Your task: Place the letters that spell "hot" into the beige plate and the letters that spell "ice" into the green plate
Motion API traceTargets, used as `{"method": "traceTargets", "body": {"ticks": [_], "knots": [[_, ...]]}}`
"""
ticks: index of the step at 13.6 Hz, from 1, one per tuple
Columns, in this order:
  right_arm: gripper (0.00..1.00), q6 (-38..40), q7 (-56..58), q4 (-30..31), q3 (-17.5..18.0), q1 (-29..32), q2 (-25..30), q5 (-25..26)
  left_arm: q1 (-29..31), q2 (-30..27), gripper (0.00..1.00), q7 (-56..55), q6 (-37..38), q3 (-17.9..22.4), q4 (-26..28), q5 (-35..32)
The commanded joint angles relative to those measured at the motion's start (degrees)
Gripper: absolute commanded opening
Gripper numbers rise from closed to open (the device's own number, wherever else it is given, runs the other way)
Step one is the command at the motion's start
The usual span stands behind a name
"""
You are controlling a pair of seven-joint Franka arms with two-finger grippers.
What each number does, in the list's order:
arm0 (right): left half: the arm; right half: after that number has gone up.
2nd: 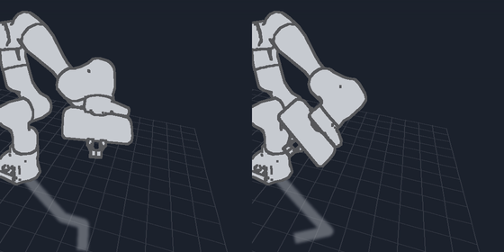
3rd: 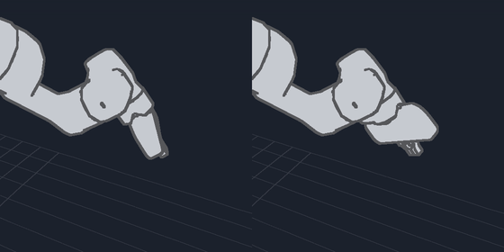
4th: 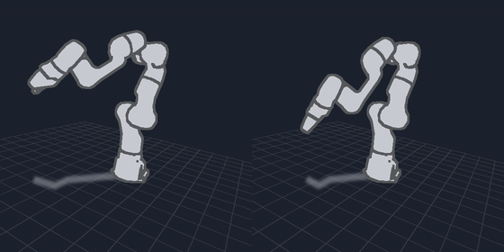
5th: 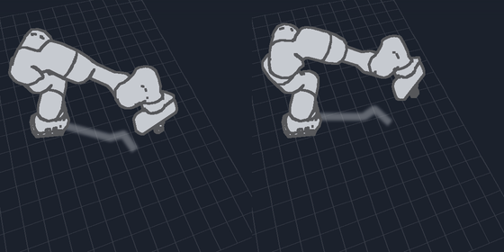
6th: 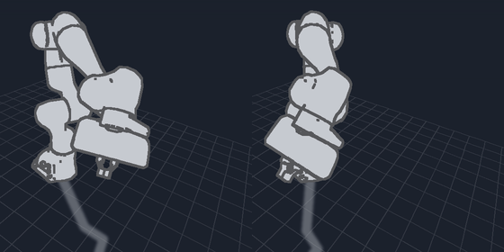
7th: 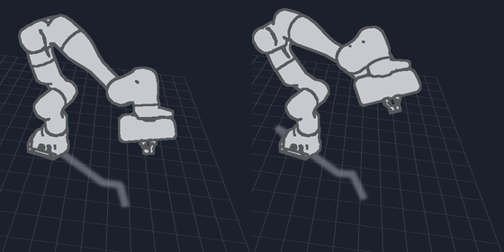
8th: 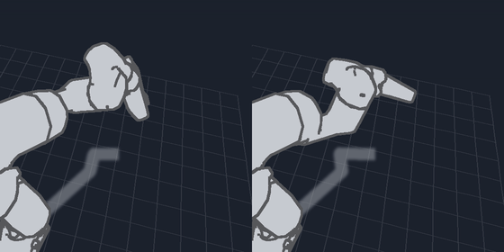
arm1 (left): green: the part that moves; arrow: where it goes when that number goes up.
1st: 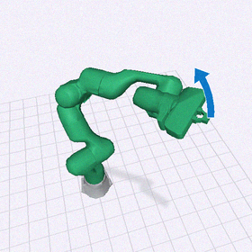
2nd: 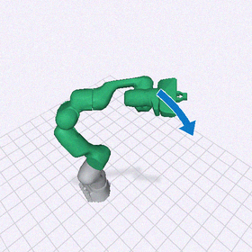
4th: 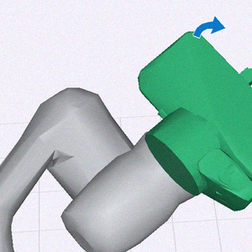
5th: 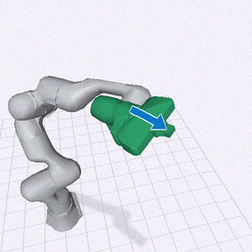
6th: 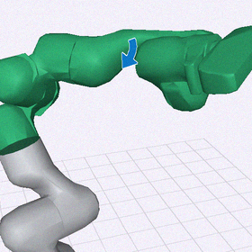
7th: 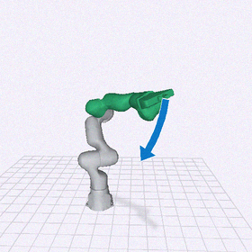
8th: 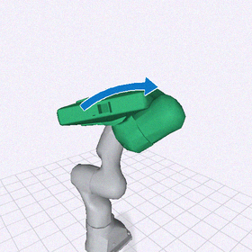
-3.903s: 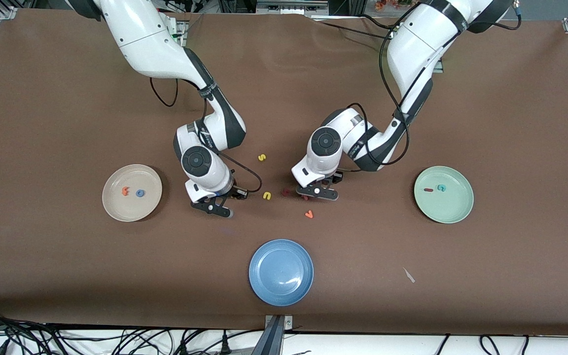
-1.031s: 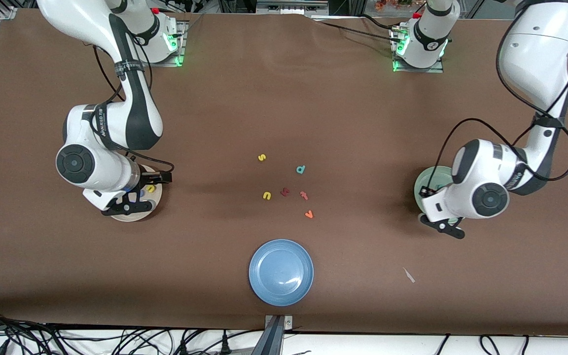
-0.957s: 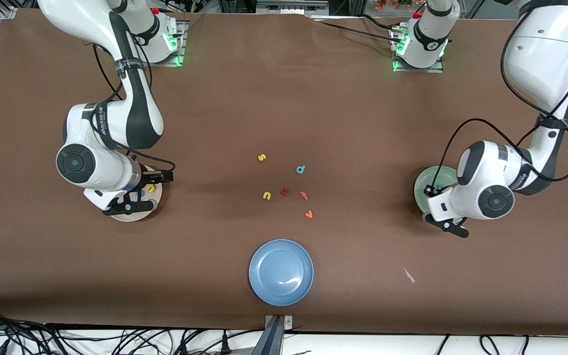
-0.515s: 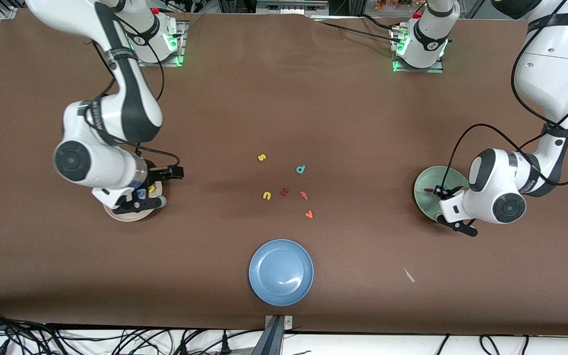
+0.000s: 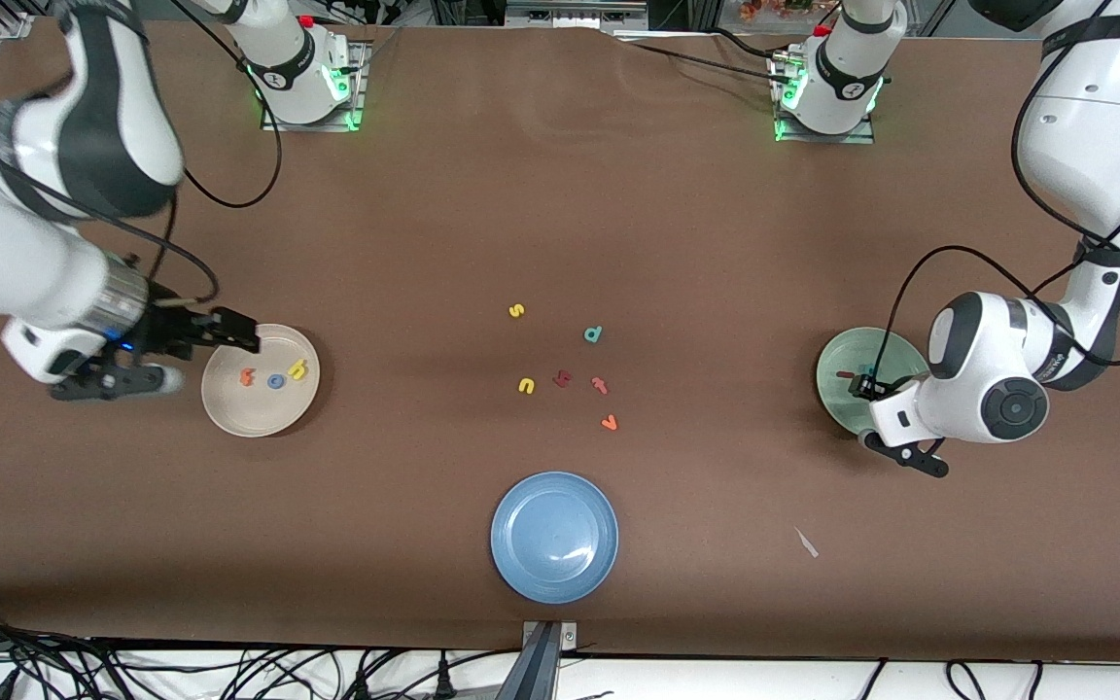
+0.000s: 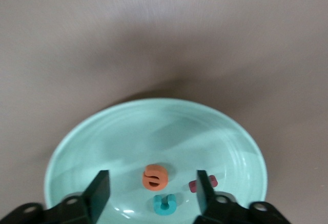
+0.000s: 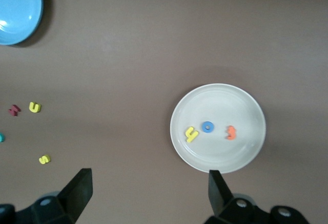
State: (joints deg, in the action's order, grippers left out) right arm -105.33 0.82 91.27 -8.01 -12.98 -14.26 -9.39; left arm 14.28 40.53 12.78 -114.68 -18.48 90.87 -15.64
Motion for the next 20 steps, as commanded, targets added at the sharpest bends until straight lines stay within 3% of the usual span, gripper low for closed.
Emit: {"method": "traceTargets", "body": {"ticks": [1,6,9,12,16,17,20], "knots": [[1.00,0.9,3.1,2.2,1.3,2.4,4.8,3.0,-0.1,-5.6,1.00,-0.5,3.4,-2.1,0.0,-1.2],[1.00,7.6,3.1,1.5,1.3,3.3,11.0,10.4,-0.7,-16.0,1.00,-0.8,11.0,-5.2,-0.8,2.5],[1.00,12.4,3.1,-0.5,1.2,4.3,11.6,9.8,-0.7,-18.2,1.00,-0.7,21.4,-5.9,-7.9,3.5],[1.00,15.7,3.1,-2.7,1.2,4.3,11.1,10.2,1.2,-18.1,1.00,0.1,24.2,-5.5,-14.8,6.3],[1.00,16.0,-0.1,-2.9,1.0,4.0,11.4,10.4,-0.2,-21.3,1.00,-0.7,24.3,-4.6,-14.1,7.1],[1.00,16.1,-2.0,-2.9,1.0,3.9,11.4,10.6,-2.5,-23.1,1.00,-1.1,24.3,-2.2,-13.4,7.5],[1.00,16.8,-2.3,-2.9,1.0,4.0,11.3,10.6,-13.5,-27.6,1.00,-0.7,24.4,13.3,-10.6,13.9]]}}
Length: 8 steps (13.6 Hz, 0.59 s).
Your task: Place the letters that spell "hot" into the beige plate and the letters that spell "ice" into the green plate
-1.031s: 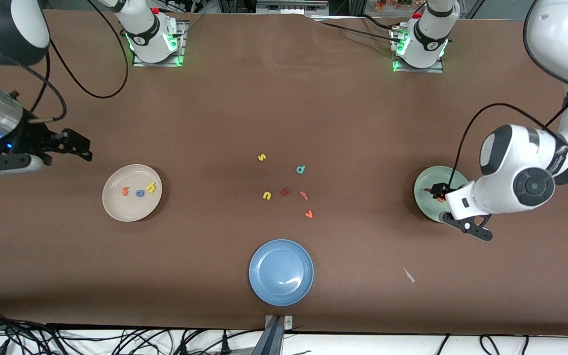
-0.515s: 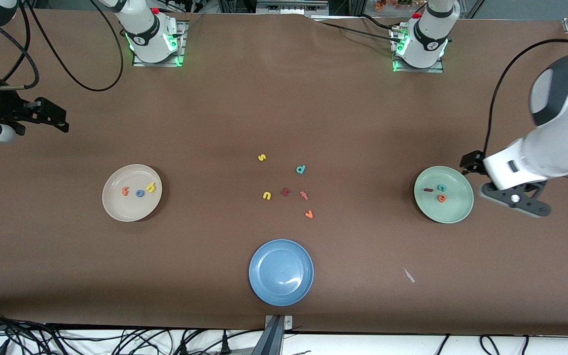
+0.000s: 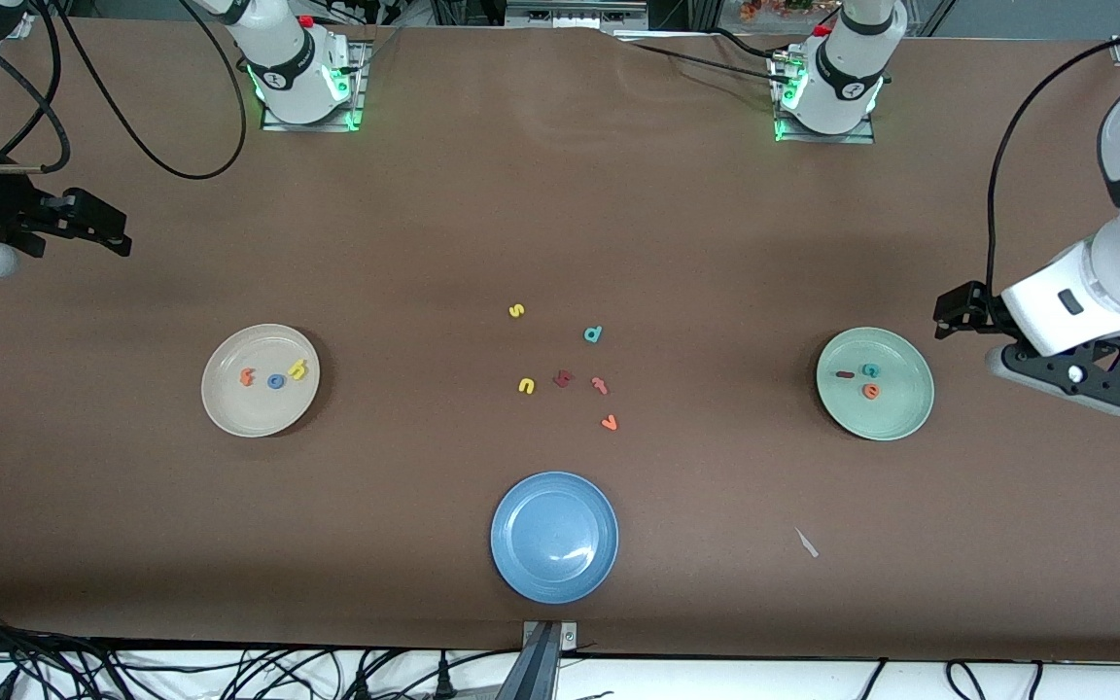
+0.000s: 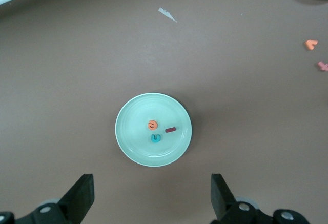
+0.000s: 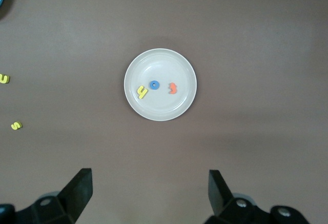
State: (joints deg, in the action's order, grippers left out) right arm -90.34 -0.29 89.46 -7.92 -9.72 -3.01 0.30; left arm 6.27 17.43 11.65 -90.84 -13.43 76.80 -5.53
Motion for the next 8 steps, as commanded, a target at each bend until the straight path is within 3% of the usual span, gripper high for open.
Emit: {"method": "traceTargets", "body": {"ticks": [1,5,8], "knots": [[1.00,2.2,-1.3,-1.1,0.9,0.7,0.0,1.1,-6.4,-7.3,1.00,0.3,0.2,9.3,6.5,3.9],[1.00,2.8,-0.9,-1.1,0.9,0.7,-0.3,1.2,-5.7,-17.0,1.00,0.0,-4.9,9.3,18.3,3.9],[1.00,2.9,-1.3,-1.2,1.1,0.5,-0.6,1.3,-4.7,-18.1,1.00,0.1,-7.0,9.3,19.0,5.0]]}}
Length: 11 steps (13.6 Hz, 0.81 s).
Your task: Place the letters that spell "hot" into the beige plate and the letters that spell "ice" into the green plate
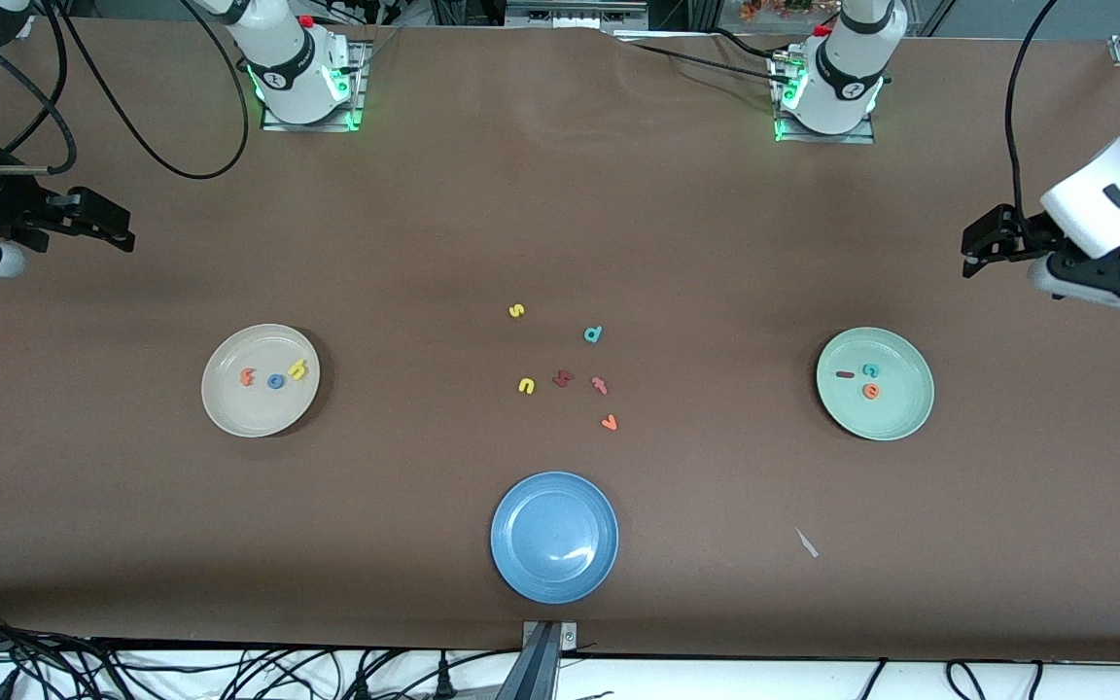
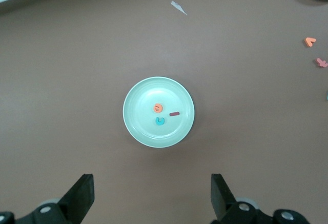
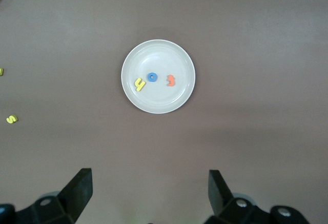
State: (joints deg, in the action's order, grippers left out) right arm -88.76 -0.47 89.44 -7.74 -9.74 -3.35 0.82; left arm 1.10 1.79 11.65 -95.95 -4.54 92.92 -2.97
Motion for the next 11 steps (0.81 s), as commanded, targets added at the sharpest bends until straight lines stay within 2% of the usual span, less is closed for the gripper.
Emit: {"method": "traceTargets", "body": {"ticks": [1,7,9,11], "knots": [[1.00,1.3,-1.1,-1.2,1.0,0.3,-0.2,1.0,0.5,-2.2,1.00,0.0,-1.4,0.5,2.5,2.5],[1.00,1.9,-0.4,-1.8,1.1,0.1,-0.2,1.5,0.3,-1.1,1.00,-1.7,4.2,0.5,-1.0,2.4],[1.00,1.9,-0.4,-2.2,1.1,0.2,-0.3,1.1,0.4,-0.3,1.00,-6.1,7.9,0.4,-2.5,2.6],[1.00,1.9,-0.4,-2.2,1.0,0.2,-0.3,1.0,0.3,-0.3,1.00,-7.8,8.1,0.4,-2.6,3.0]]}}
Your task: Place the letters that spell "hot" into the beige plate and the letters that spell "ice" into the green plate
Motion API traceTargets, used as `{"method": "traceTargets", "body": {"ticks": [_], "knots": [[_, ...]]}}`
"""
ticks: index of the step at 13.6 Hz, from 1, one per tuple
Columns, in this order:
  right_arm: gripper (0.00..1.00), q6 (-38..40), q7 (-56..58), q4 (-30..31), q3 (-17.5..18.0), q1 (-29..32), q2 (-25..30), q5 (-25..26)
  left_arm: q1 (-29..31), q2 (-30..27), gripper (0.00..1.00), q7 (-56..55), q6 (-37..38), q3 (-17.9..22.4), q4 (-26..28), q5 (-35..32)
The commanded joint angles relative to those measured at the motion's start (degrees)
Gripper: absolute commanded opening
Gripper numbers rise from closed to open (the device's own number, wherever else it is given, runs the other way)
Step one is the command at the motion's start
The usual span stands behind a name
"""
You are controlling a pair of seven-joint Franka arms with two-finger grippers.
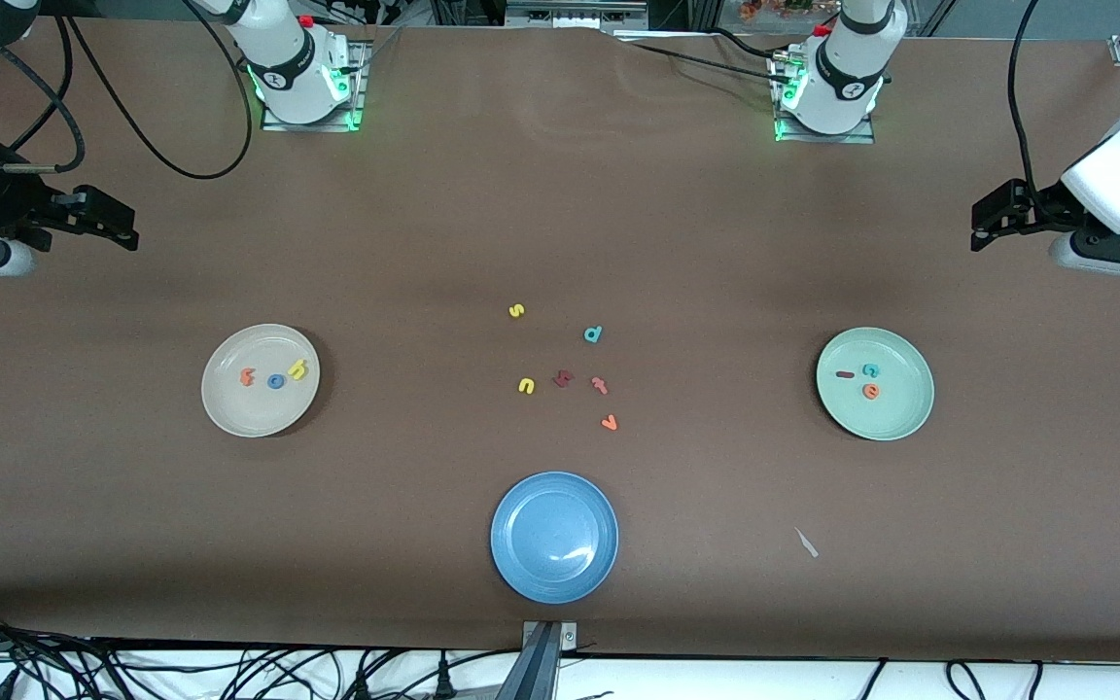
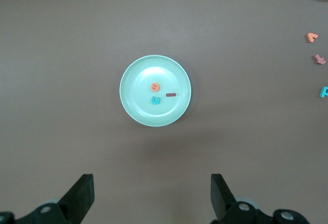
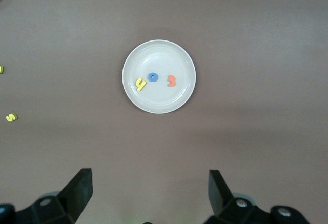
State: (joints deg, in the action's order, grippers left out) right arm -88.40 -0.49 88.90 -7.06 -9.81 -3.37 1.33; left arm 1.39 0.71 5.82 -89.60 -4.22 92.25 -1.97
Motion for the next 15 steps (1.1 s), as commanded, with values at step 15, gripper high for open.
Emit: {"method": "traceTargets", "body": {"ticks": [15], "knots": [[1.00,1.6,-0.6,-1.5,0.3,0.3,-0.3,0.5,0.3,2.0,1.00,-3.7,1.6,0.2,-3.7,3.3]]}}
